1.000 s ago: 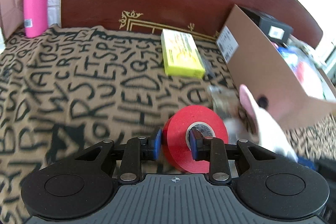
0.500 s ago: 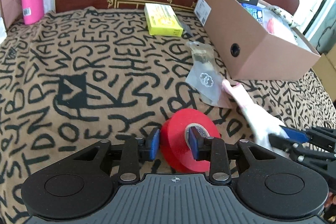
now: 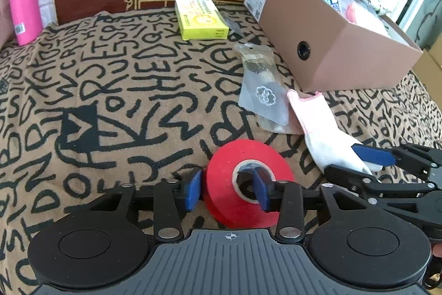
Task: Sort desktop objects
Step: 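Carry the tape roll with the left gripper while the right gripper carries the glove to the box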
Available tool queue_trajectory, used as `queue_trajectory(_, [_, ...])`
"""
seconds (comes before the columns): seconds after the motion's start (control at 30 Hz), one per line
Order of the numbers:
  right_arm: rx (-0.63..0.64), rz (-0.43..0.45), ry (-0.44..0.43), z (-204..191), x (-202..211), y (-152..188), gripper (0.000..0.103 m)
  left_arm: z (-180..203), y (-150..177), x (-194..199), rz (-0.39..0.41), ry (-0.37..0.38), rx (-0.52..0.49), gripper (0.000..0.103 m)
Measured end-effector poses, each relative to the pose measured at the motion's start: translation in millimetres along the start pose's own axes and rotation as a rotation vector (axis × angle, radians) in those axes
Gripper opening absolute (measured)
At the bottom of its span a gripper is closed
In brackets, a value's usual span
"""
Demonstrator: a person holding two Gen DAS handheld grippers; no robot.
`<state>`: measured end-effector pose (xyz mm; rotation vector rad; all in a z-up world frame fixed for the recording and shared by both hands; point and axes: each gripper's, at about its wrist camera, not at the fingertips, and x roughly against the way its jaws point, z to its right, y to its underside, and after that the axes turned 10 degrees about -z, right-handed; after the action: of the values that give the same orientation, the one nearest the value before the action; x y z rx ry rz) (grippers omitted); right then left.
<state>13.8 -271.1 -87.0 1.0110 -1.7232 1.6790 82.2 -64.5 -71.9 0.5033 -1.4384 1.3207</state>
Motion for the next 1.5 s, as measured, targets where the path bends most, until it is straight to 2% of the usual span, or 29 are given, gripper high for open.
queue_trajectory(0.03, [-0.003,0.001,0.002,0.3,-1.0,0.4,0.049,4.5,0.1,-1.1,-0.002,-0.020,-0.023,0.056])
queue_trajectory(0.07, [0.004,0.003,0.007,0.2,-1.7,0.7,0.045,9.6,0.7,-2.2,-0.001,-0.047,-0.052,0.047])
queue_trajectory(0.1, [0.011,0.003,0.010,0.4,-1.4,1.0,0.034,13.2,1.0,-3.5,0.000,-0.071,-0.074,0.037])
queue_trajectory(0.13, [0.013,0.003,0.006,1.8,-0.7,0.9,0.018,15.7,0.9,-3.6,0.001,-0.082,-0.086,0.029])
queue_trajectory(0.17, [0.007,0.002,-0.009,3.9,0.4,0.7,0.011,15.7,-0.3,-2.8,-0.003,-0.065,-0.078,0.028])
queue_trajectory(0.23, [-0.015,0.005,-0.029,7.6,4.6,0.5,0.010,16.3,-2.6,0.8,-0.008,-0.017,-0.055,0.027])
queue_trajectory(0.37, [-0.029,0.048,-0.059,11.8,22.2,0.8,0.010,32.7,-4.8,16.8,0.031,0.003,-0.080,0.026])
queue_trajectory(0.6, [-0.028,0.195,-0.070,20.0,70.7,-11.7,0.009,61.7,-30.0,51.5,0.129,0.072,-0.107,0.026])
queue_trajectory(0.87, [-0.027,0.370,0.029,55.8,118.5,-44.1,0.009,110.2,-82.9,79.1,0.240,0.152,-0.154,0.026])
queue_trajectory(1.03, [-0.051,0.463,0.097,87.3,134.2,-75.2,0.010,137.4,-129.1,81.9,0.291,0.153,-0.135,0.026])
queue_trajectory(1.3, [-0.125,0.494,0.119,145.2,111.9,-132.3,0.010,156.9,-193.6,49.5,0.298,0.136,-0.063,0.027])
queue_trajectory(1.5, [-0.144,0.468,0.130,170.4,76.7,-158.8,0.010,162.2,-217.7,13.9,0.266,0.094,-0.067,0.027])
